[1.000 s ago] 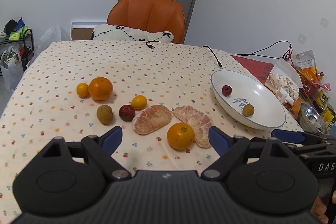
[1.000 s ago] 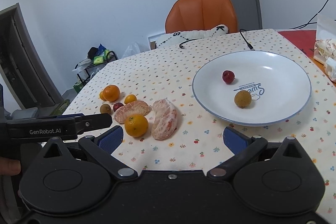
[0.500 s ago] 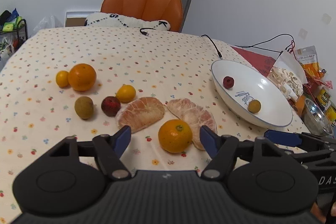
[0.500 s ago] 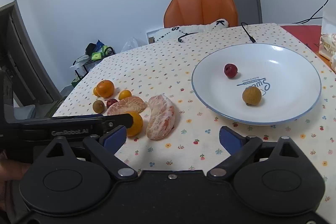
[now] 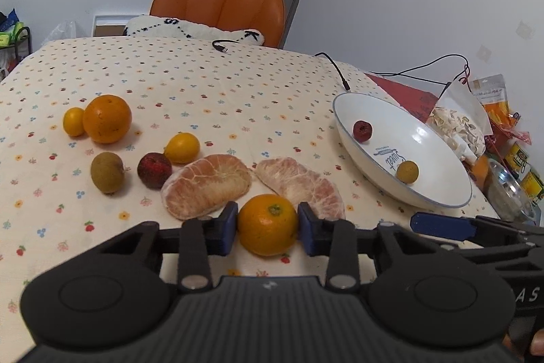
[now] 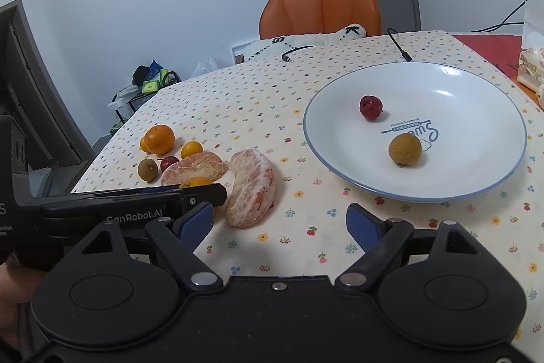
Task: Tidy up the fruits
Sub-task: 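Grasp the orange with the left tool while the right tool grasps a pomelo segment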
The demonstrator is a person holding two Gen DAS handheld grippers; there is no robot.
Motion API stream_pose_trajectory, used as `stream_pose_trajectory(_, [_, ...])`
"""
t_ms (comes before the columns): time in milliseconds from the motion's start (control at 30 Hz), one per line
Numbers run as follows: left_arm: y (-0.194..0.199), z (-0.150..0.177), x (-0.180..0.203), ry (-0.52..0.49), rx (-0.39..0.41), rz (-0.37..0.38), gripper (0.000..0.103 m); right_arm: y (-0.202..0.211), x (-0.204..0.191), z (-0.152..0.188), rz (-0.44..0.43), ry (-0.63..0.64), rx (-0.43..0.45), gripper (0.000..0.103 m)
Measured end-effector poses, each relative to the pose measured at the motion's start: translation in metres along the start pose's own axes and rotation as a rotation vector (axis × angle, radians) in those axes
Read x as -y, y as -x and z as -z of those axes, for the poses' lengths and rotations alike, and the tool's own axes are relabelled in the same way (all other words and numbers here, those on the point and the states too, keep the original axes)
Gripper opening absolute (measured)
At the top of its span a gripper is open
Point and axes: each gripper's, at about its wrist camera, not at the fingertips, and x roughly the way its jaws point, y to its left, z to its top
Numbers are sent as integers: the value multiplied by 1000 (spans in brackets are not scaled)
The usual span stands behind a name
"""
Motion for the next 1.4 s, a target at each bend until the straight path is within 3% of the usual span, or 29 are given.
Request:
stream_pose_trajectory(533, [27, -1, -25, 24, 32, -53, 36, -18, -19, -6, -7, 55, -6, 82])
stream_pose_trajectory(667, [31, -2, -31, 34, 41, -63, 36, -28, -27, -8, 5, 78, -21, 77])
stream_pose_trajectory(800, [35, -3, -37, 44, 46, -74, 36, -42, -33, -8, 53, 103, -38, 64])
stream_pose_trajectory(1067, [37, -5, -45, 56, 49, -90, 36, -55, -45, -9, 106, 165, -26, 63])
stream_pose_trajectory(1267, [38, -6, -46, 61, 49, -97, 36, -61, -55, -6, 160, 244, -10, 41])
stream_pose_trajectory(1400, [38, -7, -44, 58, 52, -97, 36, -60, -53, -8, 151, 237, -10, 38])
